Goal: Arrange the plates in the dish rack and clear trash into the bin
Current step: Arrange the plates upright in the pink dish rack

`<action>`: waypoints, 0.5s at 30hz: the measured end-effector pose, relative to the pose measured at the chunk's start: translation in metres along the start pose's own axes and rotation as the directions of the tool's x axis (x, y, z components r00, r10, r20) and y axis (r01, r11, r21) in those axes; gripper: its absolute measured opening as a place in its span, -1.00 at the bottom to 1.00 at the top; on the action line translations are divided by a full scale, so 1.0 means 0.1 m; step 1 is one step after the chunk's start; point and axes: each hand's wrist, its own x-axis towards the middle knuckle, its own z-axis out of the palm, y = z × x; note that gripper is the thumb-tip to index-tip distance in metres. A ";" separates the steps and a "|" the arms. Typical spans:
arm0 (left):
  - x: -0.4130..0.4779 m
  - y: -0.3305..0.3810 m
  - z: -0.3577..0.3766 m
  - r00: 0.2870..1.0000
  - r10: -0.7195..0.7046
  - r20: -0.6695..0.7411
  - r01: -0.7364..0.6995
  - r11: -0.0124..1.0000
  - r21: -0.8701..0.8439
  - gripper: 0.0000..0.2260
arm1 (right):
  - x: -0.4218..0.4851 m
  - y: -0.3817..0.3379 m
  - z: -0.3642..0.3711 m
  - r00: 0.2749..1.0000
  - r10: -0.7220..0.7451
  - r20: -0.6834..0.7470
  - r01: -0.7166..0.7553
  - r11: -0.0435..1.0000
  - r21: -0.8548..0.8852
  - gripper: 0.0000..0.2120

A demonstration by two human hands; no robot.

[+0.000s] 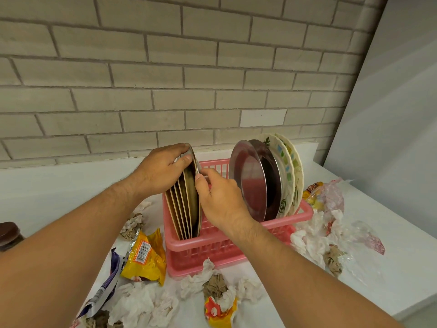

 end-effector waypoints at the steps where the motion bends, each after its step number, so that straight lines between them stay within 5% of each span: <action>1: 0.00 0.00 -0.01 1.000 0.014 -0.003 -0.014 1.000 -0.002 -0.63 | 0.03 0.00 0.00 1.000 -0.003 -0.009 0.002 0.999 -0.043 -0.68; 9: -0.01 0.01 -0.02 0.998 0.064 -0.001 -0.064 0.998 -0.018 -0.67 | 0.07 -0.07 -0.04 0.994 -0.103 0.025 0.105 0.937 -0.332 -0.69; 12: 0.02 0.01 -0.02 0.995 0.090 0.036 -0.090 0.996 0.003 -0.71 | 0.09 -0.16 -0.10 0.975 -0.166 0.149 0.222 0.796 -0.563 -0.86; 15: 0.03 0.03 -0.02 0.996 0.080 0.034 -0.080 0.997 0.016 -0.72 | 0.23 -0.26 -0.20 0.970 -0.129 0.205 0.235 0.693 -0.682 -0.81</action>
